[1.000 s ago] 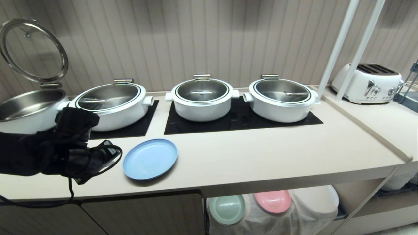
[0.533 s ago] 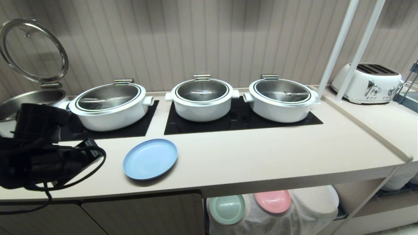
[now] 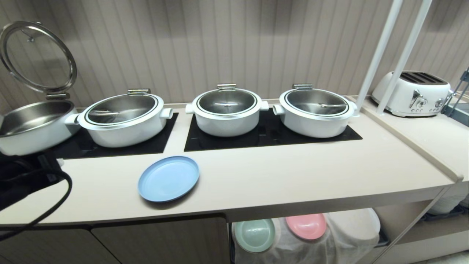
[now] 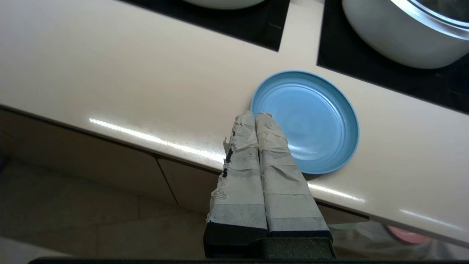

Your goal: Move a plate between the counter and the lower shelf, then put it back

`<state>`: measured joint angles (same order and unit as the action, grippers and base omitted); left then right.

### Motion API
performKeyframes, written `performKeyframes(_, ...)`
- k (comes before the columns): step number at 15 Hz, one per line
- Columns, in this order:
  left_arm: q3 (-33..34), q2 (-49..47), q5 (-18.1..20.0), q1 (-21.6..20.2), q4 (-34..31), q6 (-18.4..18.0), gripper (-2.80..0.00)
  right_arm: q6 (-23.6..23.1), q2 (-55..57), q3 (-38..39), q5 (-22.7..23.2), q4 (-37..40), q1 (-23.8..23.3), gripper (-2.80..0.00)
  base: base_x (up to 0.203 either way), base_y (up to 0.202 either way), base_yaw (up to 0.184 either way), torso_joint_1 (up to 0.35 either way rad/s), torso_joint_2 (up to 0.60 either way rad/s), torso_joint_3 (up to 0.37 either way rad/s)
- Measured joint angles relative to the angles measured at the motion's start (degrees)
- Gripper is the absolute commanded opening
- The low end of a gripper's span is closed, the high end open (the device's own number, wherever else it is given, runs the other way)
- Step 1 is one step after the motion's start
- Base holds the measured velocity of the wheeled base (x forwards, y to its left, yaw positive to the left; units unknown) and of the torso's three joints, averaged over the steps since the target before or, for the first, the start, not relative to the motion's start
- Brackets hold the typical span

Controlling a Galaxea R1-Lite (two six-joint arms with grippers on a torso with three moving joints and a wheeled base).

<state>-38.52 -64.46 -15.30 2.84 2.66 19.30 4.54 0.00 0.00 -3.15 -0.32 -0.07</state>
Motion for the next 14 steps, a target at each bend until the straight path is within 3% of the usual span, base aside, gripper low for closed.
performKeyframes(4,11.9,12.5,1.3,-0.2,9.2,-16.3,-2.80,0.0,0.0,0.0,0.0,0.0,0.0,-2.80,0.000,0.000,0.000,0.000,0.00,0.000)
performKeyframes(6,19.0,18.8,3.3,-1.6,13.0,-21.8,-2.80,0.0,0.0,0.0,0.0,0.0,0.0,-2.80,0.000,0.000,0.000,0.000,0.00,0.000)
performKeyframes(10,29.4,32.5,8.1,-4.4,14.9,-27.8,-2.80,0.0,0.0,0.0,0.0,0.0,0.0,-2.80,0.000,0.000,0.000,0.000,0.00,0.000)
performKeyframes(14,36.3,44.1,8.9,-4.7,14.4,-29.1,-2.80,0.0,0.0,0.0,0.0,0.0,0.0,-2.80,0.000,0.000,0.000,0.000,0.00,0.000)
